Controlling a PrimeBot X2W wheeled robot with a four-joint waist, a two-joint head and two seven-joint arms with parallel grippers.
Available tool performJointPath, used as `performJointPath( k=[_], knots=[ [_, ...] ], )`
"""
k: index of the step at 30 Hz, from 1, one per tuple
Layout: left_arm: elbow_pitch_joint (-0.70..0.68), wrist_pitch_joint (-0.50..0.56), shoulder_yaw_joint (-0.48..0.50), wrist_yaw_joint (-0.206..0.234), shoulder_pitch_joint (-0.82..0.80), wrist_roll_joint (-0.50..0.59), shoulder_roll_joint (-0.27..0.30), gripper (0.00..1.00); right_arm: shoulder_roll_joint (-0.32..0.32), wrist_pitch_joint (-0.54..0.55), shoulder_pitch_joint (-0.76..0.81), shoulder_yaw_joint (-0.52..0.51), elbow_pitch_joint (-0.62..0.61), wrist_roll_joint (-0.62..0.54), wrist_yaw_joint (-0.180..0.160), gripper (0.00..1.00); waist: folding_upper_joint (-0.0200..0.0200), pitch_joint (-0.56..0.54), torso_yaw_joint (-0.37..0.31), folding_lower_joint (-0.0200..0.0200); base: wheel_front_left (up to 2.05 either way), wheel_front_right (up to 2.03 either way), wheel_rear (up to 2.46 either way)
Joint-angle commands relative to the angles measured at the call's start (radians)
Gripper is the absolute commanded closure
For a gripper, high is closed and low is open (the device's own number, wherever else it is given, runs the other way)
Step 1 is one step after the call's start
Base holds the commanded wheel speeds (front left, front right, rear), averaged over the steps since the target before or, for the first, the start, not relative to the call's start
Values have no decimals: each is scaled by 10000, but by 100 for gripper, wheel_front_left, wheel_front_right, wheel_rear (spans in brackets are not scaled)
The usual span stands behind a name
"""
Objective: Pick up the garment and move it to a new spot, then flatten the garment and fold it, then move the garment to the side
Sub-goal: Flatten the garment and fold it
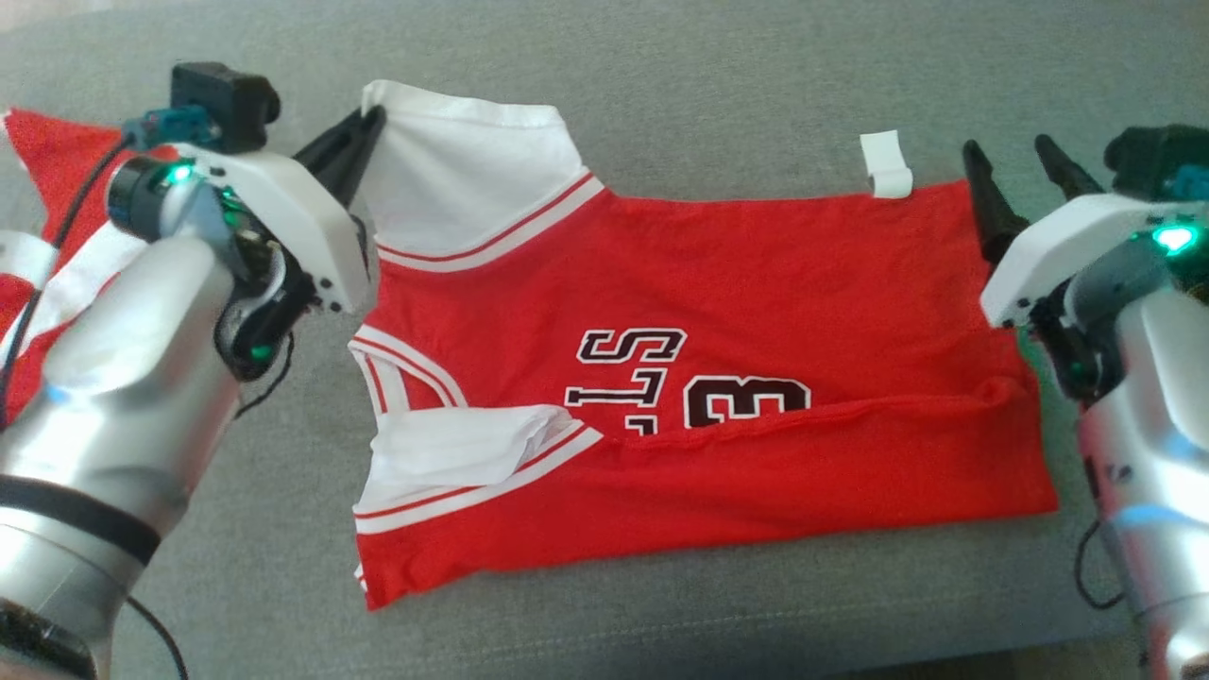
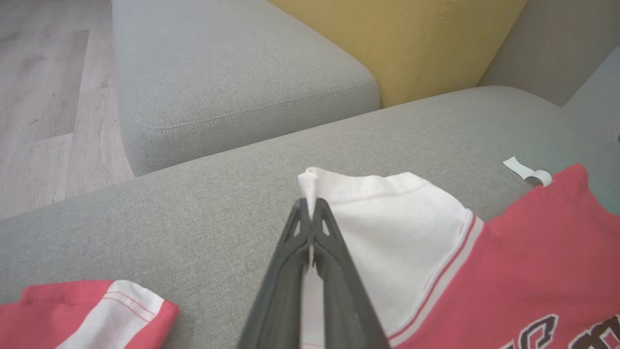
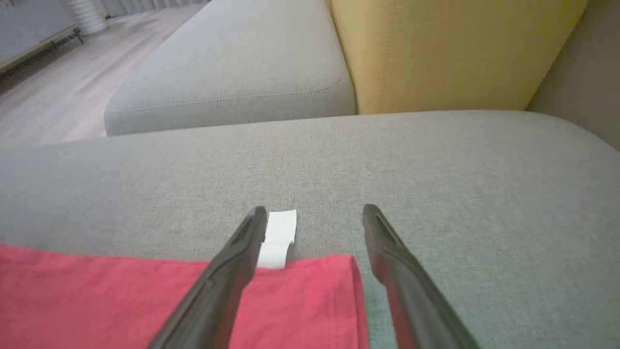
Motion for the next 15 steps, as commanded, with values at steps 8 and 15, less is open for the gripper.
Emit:
performJointPath(
  k=[8, 15],
  knots=[
    [-1201, 228, 236, 278, -179, 45, 592, 100, -467, 634, -1075, 264, 1284, -240, -9, 0, 0, 412, 269, 0, 0, 0, 0],
    [-1803, 428, 204, 468, -152, 38, 773, 100, -518, 566, -1650, 326, 2345, -463, -9, 0, 0, 710, 328, 0, 0, 0, 0]
  ],
)
